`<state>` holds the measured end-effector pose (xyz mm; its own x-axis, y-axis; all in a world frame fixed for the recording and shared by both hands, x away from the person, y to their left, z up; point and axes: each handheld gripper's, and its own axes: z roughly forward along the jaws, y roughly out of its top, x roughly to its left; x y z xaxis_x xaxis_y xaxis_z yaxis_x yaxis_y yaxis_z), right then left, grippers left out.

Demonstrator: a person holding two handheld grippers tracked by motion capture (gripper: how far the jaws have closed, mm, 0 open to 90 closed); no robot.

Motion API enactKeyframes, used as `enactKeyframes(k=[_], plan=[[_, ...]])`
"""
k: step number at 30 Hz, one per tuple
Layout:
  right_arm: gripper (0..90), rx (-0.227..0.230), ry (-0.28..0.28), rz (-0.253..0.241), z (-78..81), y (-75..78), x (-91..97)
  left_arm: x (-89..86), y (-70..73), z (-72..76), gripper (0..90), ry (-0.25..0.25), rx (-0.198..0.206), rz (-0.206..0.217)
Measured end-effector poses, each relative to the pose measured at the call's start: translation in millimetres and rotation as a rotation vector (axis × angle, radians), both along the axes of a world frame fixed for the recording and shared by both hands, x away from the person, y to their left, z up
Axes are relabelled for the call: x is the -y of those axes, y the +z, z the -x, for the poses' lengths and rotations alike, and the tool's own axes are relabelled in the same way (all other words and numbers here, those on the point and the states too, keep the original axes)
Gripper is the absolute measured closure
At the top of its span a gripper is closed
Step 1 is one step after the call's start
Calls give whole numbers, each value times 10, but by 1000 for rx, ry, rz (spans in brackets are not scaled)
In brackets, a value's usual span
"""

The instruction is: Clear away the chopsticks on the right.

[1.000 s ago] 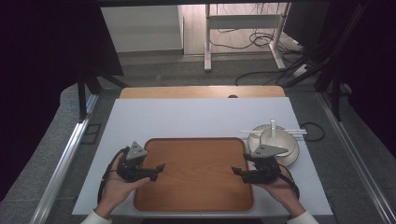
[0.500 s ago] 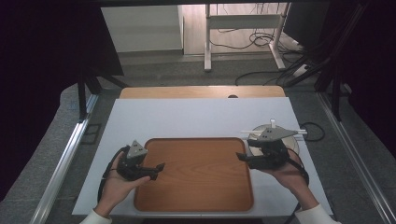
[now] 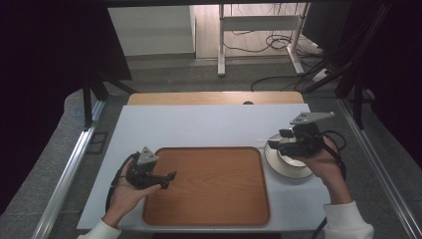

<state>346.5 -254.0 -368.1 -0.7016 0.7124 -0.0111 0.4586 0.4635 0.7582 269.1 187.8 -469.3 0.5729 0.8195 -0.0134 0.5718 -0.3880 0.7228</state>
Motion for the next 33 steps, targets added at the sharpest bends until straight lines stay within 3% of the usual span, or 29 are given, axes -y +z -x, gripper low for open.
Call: enactKeyframes(k=[6,10,20,25,33], plan=[[430,2,-55,13,-92,10,177,-26,9,-8,168,11,5,-1],[446,2,-125,38,-147,-3,332,-32,6,2,169,13,6,-2],[515,-14,-273,48,-331,-32,691,-47,3,1,165,16,9,-5],[604,-32,-332,64,-433,-97,905,-50,-2,1,163,23,10,-10],[882,-68,-398,83,-557,-266,1179,-53,2,8,162,22,13,-12]])
